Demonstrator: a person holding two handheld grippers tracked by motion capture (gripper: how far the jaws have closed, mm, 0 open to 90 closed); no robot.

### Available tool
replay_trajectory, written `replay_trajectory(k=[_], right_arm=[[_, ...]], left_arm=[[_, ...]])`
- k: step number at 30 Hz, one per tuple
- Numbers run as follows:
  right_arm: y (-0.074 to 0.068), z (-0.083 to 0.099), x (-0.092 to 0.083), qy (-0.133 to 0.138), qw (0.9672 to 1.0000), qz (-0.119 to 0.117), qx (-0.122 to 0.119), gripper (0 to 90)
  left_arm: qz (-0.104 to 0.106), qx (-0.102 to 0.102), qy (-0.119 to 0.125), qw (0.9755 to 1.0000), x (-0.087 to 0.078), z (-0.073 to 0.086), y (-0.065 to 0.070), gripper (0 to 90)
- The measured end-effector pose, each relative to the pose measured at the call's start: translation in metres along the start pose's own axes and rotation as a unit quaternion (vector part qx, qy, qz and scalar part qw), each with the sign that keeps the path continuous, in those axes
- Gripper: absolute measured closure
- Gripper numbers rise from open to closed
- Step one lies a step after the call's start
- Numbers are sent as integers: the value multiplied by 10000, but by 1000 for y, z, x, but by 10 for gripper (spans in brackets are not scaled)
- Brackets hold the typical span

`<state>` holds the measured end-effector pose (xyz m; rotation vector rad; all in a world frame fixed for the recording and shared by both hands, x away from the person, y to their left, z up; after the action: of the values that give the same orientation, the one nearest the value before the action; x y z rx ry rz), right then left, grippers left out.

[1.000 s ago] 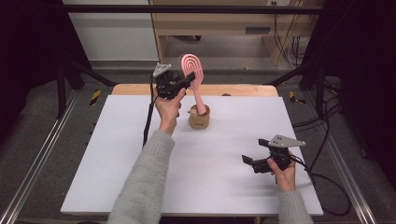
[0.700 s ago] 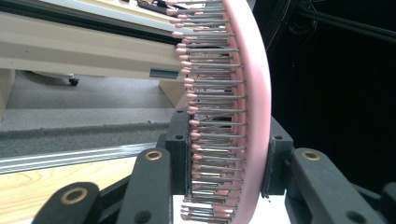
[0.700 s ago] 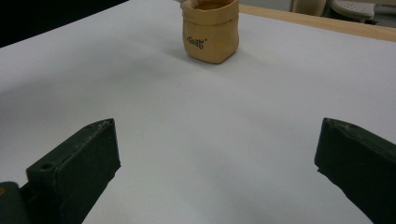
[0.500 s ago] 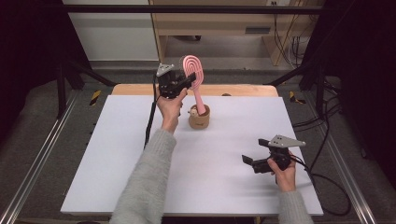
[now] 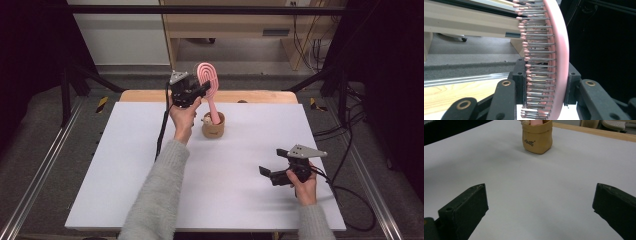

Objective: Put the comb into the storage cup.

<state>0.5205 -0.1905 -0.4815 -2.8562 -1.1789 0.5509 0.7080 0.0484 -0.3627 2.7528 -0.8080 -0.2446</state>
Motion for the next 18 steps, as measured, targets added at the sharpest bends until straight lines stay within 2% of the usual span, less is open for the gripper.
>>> replay_trajectory(k=[11,18], right_arm=[[0,0,0,-1,10000,4,-5,2],[0,1,1,-23,10000,-1,-9,2]], left_arm=[[30,5,-46,10000,1,10,0,633],[48,-73,-95,9999,2,19,-3,632]])
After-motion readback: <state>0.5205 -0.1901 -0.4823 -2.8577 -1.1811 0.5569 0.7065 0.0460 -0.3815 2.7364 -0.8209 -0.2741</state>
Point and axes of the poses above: each handheld gripper's, and its own axes: x roughly forward along the jaws, z roughly out of its underside, y roughly to its right, the point moved 9 cm from there along x, roughly forward along the jaws, and after that the axes turned 7 degrees about y, right-handed, at the moved point
